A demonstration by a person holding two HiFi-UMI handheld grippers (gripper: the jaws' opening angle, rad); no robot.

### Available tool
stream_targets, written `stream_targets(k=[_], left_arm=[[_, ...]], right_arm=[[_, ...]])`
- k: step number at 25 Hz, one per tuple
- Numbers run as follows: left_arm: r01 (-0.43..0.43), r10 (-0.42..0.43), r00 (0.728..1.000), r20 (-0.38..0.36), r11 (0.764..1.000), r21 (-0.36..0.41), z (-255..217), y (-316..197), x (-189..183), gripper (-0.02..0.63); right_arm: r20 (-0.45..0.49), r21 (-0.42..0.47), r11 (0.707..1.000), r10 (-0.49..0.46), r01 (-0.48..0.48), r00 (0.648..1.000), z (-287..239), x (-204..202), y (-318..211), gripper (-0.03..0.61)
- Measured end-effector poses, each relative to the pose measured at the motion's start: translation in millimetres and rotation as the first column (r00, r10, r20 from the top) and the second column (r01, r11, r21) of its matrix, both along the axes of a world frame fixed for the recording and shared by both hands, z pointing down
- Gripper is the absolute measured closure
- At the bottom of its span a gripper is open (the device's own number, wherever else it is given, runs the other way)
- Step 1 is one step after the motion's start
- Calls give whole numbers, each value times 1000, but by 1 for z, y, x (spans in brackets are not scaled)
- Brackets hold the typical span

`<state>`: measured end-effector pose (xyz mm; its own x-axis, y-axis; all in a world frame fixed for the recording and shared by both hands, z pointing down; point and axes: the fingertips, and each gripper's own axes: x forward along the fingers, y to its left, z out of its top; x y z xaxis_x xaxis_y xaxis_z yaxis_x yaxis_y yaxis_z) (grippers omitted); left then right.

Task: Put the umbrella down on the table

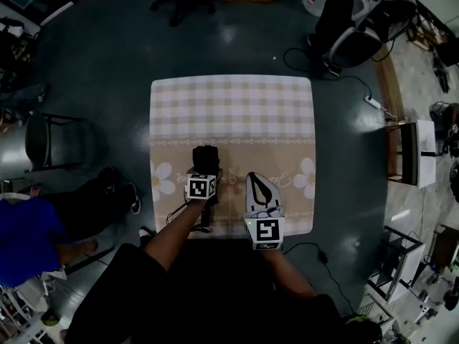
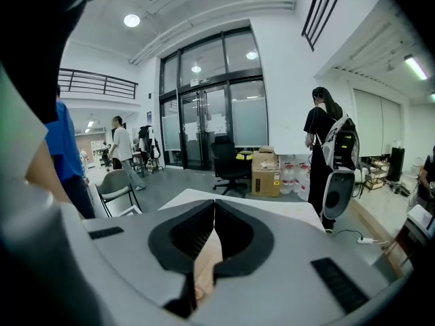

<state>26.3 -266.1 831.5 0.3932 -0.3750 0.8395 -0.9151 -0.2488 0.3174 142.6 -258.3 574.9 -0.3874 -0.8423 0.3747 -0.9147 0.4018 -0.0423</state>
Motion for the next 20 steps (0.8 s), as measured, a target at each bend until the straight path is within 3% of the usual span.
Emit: stream_targets(k=[10,16,20], left_arm=[[-46,46,999,-19,999,10,-8,7,3,224],[-52,62,995,-82,992,115,-45,14,3,219],[-41,74,983,-171,982,186,-87,23,10,219]], right_arm=[[-3,-3,999,35,-35,999,-9,-4,28,561],[2,21,998,66,-66,998,-24,-2,44,561],[14,33,996,84,-84,996,-33,-4,57,561]])
